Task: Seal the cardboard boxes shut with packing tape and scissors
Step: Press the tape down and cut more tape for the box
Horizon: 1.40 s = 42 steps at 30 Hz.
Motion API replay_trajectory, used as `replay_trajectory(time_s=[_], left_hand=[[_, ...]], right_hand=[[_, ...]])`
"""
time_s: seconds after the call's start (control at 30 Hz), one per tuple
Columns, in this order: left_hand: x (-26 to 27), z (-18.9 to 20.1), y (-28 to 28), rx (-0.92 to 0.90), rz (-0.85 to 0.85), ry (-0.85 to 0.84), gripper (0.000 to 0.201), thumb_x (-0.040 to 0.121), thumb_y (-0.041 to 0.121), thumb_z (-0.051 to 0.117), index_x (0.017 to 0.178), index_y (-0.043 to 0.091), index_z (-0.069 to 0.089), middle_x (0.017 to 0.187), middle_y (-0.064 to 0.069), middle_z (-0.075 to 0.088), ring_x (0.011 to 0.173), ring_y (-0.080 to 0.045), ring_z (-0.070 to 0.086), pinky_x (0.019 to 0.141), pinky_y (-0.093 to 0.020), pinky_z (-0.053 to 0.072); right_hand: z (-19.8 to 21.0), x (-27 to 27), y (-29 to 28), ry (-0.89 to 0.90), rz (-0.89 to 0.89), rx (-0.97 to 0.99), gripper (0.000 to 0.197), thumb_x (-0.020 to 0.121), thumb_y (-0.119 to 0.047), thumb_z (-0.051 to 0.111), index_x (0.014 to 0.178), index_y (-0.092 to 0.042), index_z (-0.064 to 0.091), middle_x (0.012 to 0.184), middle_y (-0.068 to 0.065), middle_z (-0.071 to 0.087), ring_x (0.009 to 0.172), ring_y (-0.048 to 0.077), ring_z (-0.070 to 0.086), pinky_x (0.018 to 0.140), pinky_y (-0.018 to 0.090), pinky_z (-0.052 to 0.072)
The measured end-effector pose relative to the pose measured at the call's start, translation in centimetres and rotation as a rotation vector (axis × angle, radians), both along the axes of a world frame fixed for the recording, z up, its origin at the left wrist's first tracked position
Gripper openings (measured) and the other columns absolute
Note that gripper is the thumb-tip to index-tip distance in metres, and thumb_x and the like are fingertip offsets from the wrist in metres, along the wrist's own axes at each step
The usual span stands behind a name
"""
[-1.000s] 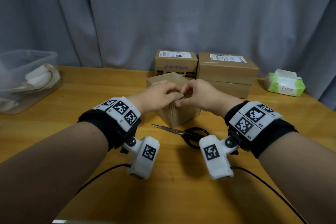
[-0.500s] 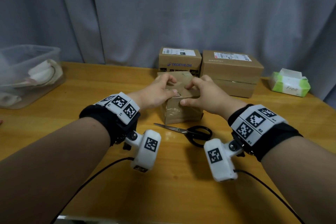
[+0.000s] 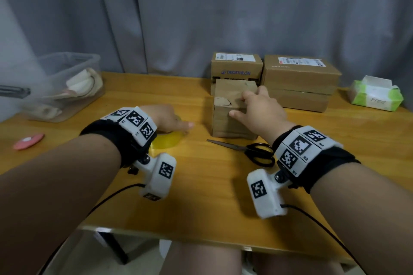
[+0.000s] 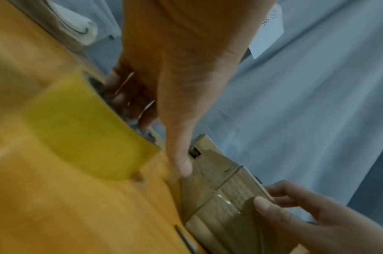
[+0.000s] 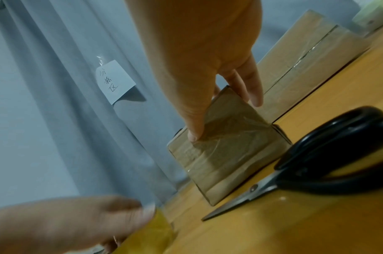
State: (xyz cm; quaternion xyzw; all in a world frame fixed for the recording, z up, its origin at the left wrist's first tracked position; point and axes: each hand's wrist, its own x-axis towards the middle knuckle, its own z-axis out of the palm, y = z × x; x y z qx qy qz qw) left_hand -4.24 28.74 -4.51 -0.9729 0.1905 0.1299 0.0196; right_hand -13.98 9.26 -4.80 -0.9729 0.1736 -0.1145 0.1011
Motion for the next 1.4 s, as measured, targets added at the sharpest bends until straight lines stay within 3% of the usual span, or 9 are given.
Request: replay_trajectory(time_s=[0.1, 0.23, 0.33, 0.4, 0.5, 0.63, 0.87, 1.17, 1.4], left_hand=[[-0.8, -1.0, 1.0, 0.052, -0.105, 0.038, 0.066, 0.09, 0.052, 0.053, 0.132, 0.002, 0.047, 0.123, -0.011, 0.056, 0.106, -0.026, 0.053, 0.095, -0.036, 0.042], [-1.0, -0.5, 1.4, -0.48, -0.164, -0.117, 0.056, 0.094, 0.026, 0.055, 0.142, 0.005, 0.037, 0.144, -0.011, 0.044, 0.129, -0.024, 0.044, 0.103, -0.022, 0.032], [-2.1, 2.2, 1.3, -0.88, -0.234, -0.107, 0.02, 0.092, 0.02, 0.059, 0.11, 0.01, 0.06, 0.091, -0.004, 0.066, 0.08, -0.016, 0.063, 0.068, -0.013, 0.043], [-3.0, 3.7, 1.1, -0.977, -0.307, -0.069, 0.004, 0.091, 0.018, 0.06, 0.091, 0.013, 0.06, 0.076, -0.003, 0.065, 0.071, -0.022, 0.066, 0.066, -0.023, 0.05], [-3.6, 4.9, 0.9, -0.972, -0.362, -0.044, 0.011, 0.09, 0.019, 0.062, 0.081, 0.018, 0.057, 0.07, -0.004, 0.066, 0.068, -0.021, 0.068, 0.062, -0.024, 0.051], [-3.6, 5.6, 0.8, -0.958, -0.361, -0.072, 0.012, 0.088, 0.025, 0.064, 0.079, 0.02, 0.058, 0.068, -0.003, 0.068, 0.061, -0.012, 0.065, 0.055, -0.014, 0.047], [-2.9, 5.9, 0.8, -1.001, -0.319, -0.144, 0.033, 0.078, 0.042, 0.07, 0.081, 0.011, 0.061, 0.059, -0.004, 0.066, 0.049, -0.011, 0.061, 0.051, -0.02, 0.048], [-2.6, 6.3, 1.0, -1.156, -0.376, -0.213, 0.04, 0.09, 0.044, 0.053, 0.066, 0.012, 0.051, 0.057, 0.004, 0.043, 0.048, 0.0, 0.038, 0.047, -0.015, 0.032], [0.8, 4.4, 1.6, -0.757, -0.318, -0.346, 0.052, 0.089, 0.053, 0.051, 0.063, 0.008, 0.048, 0.056, -0.003, 0.044, 0.057, -0.02, 0.048, 0.056, -0.033, 0.035]], right_hand=[[0.3, -0.4, 0.8, 0.022, -0.049, -0.064, 0.047, 0.092, -0.049, 0.052, 0.13, -0.023, 0.047, 0.138, 0.01, 0.038, 0.118, 0.034, 0.045, 0.093, 0.045, 0.043], [1.1, -0.7, 1.6, -0.317, 0.025, 0.005, 0.042, 0.093, -0.039, 0.051, 0.131, -0.019, 0.051, 0.131, 0.005, 0.048, 0.121, 0.024, 0.043, 0.1, 0.039, 0.037], [2.4, -0.7, 2.5, -0.415, 0.261, 0.472, 0.056, 0.091, -0.042, 0.059, 0.138, -0.016, 0.046, 0.135, -0.001, 0.047, 0.125, 0.014, 0.045, 0.103, 0.03, 0.039], [3.3, -0.6, 3.0, -0.308, 0.35, 0.678, 0.067, 0.086, -0.047, 0.064, 0.14, -0.013, 0.044, 0.138, 0.0, 0.048, 0.126, 0.012, 0.046, 0.104, 0.029, 0.041], [4.7, -0.3, 3.6, -0.304, 0.414, 0.8, 0.041, 0.082, -0.033, 0.072, 0.114, -0.008, 0.065, 0.107, 0.002, 0.068, 0.097, 0.009, 0.062, 0.081, 0.018, 0.05], [5.9, 0.0, 4.0, -0.369, 0.331, 0.74, 0.014, 0.082, -0.022, 0.075, 0.081, -0.01, 0.068, 0.076, 0.003, 0.063, 0.073, 0.012, 0.056, 0.075, 0.03, 0.052], [6.9, 0.0, 4.7, -0.316, 0.373, 0.746, 0.014, 0.092, -0.012, 0.062, 0.101, -0.001, 0.06, 0.084, 0.014, 0.064, 0.067, 0.015, 0.06, 0.064, 0.024, 0.053], [7.0, 0.8, 2.9, -0.443, 0.193, 0.61, 0.026, 0.088, -0.015, 0.068, 0.066, -0.013, 0.054, 0.065, -0.002, 0.054, 0.061, 0.008, 0.049, 0.062, 0.024, 0.042], [6.2, 1.0, 1.8, -0.343, 0.079, 0.812, 0.024, 0.087, -0.013, 0.068, 0.066, -0.01, 0.056, 0.07, 0.008, 0.057, 0.06, 0.012, 0.049, 0.064, 0.024, 0.042]])
